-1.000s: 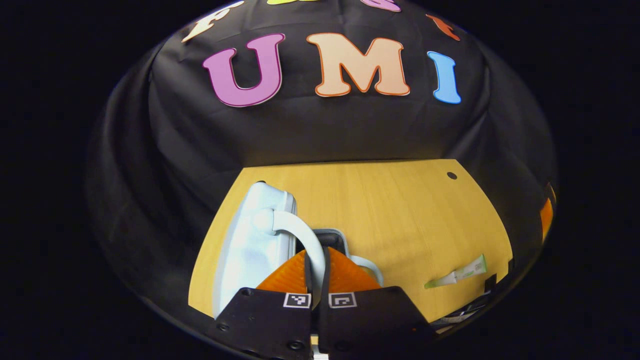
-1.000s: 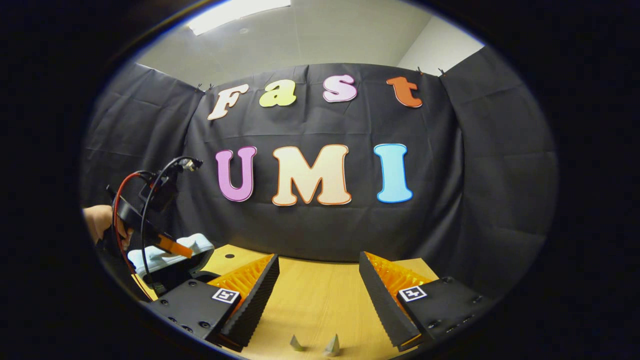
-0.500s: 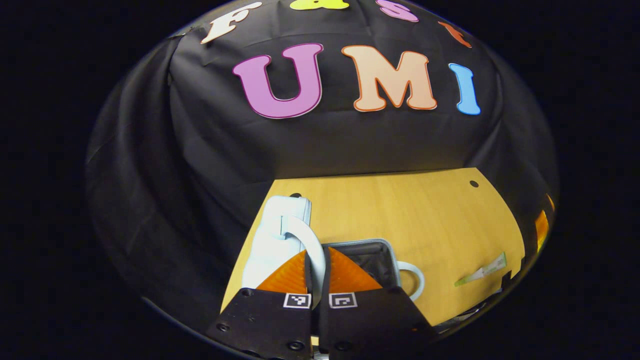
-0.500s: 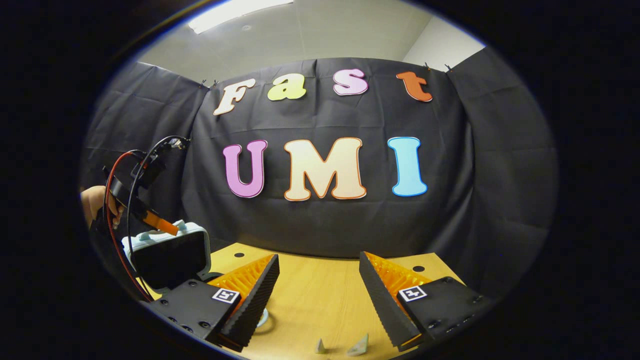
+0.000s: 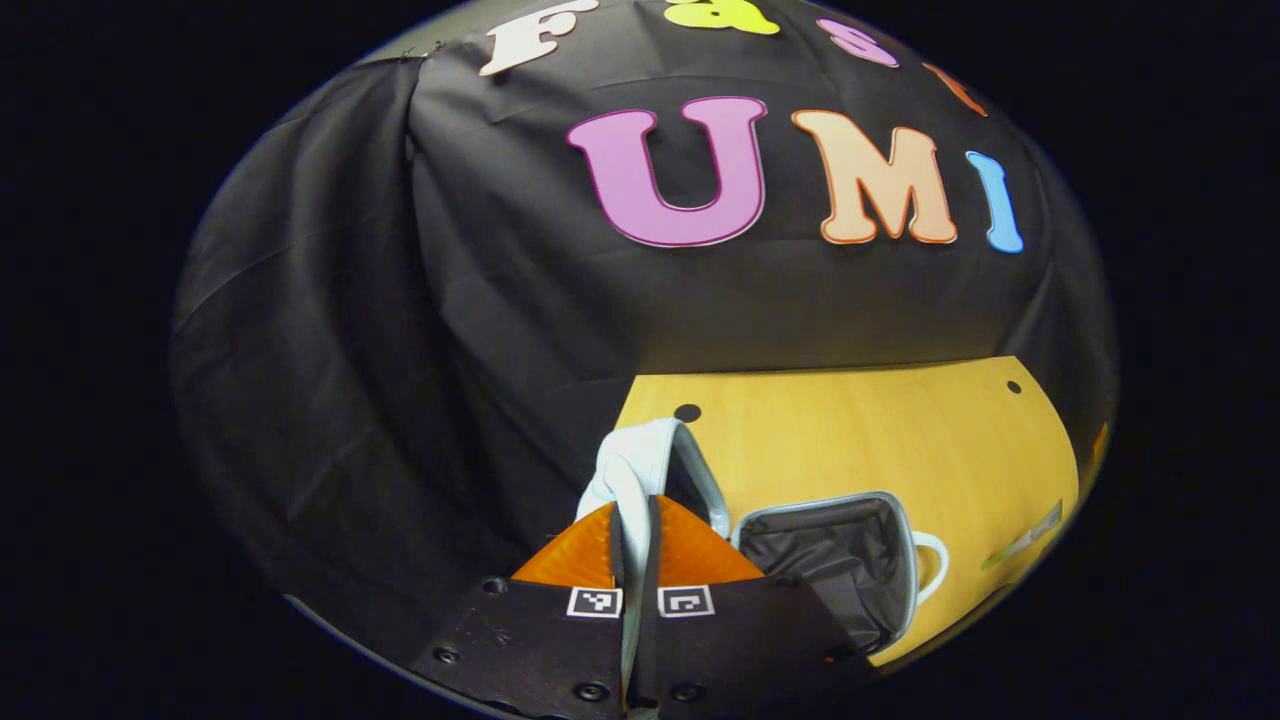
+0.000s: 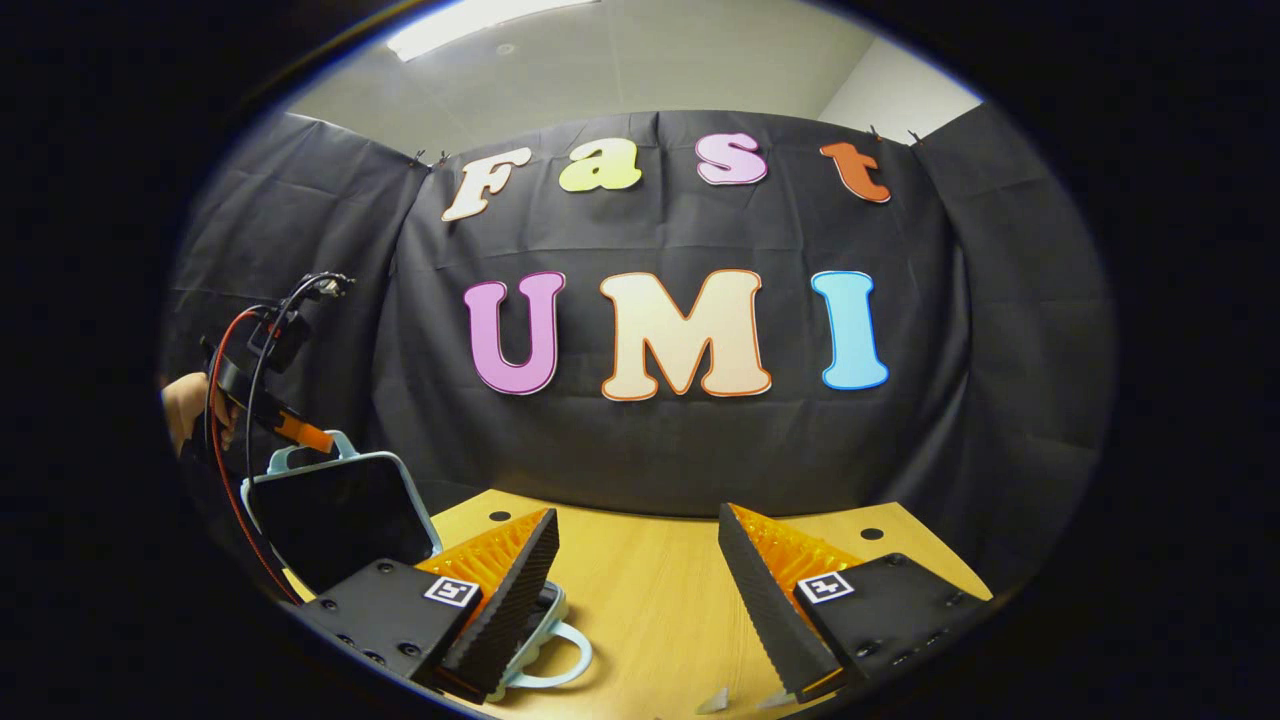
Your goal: First open the suitcase, pack the skin care products into it, and then close the suitcase.
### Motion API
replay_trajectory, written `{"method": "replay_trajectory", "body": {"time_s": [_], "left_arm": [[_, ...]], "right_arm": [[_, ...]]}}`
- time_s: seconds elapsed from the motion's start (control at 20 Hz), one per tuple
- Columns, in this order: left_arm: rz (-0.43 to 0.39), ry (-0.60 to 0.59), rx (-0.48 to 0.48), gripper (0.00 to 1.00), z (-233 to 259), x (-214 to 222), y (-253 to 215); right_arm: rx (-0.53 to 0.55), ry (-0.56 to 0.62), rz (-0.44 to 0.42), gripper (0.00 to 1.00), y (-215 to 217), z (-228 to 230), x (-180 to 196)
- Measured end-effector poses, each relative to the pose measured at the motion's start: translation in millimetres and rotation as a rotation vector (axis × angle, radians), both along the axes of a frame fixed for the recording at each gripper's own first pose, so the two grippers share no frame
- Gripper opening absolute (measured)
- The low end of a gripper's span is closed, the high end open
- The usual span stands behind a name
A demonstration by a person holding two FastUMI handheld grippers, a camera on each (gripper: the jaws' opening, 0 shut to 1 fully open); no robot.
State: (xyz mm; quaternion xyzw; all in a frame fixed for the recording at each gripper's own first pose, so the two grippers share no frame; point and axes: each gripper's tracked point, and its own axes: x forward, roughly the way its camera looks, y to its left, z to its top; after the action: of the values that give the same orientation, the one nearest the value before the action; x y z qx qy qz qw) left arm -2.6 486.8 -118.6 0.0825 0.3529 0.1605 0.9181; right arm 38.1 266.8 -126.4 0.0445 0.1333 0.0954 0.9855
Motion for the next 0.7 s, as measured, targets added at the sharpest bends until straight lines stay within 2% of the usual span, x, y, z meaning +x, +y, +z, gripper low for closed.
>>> {"method": "replay_trajectory", "body": {"time_s": [0.1,0.25,0.45,0.6,0.7], "left_arm": [[0.032,-0.005,0.025,0.00,-5,-5,28],[0.093,-0.009,-0.013,0.00,-18,-14,60],[0.159,-0.001,-0.061,0.00,-39,-27,97],[0.241,-0.029,-0.083,0.00,-56,-35,120],[0.262,-0.020,-0.059,0.00,-68,-44,134]], "right_arm": [[-0.008,0.002,0.001,0.99,11,-1,1],[-0.029,0.006,0.016,0.99,26,-3,0],[-0.054,0.005,0.001,0.99,28,-2,1],[-0.059,0.018,-0.014,0.99,27,-5,-2],[-0.068,0.027,-0.018,0.99,27,-8,-3]]}}
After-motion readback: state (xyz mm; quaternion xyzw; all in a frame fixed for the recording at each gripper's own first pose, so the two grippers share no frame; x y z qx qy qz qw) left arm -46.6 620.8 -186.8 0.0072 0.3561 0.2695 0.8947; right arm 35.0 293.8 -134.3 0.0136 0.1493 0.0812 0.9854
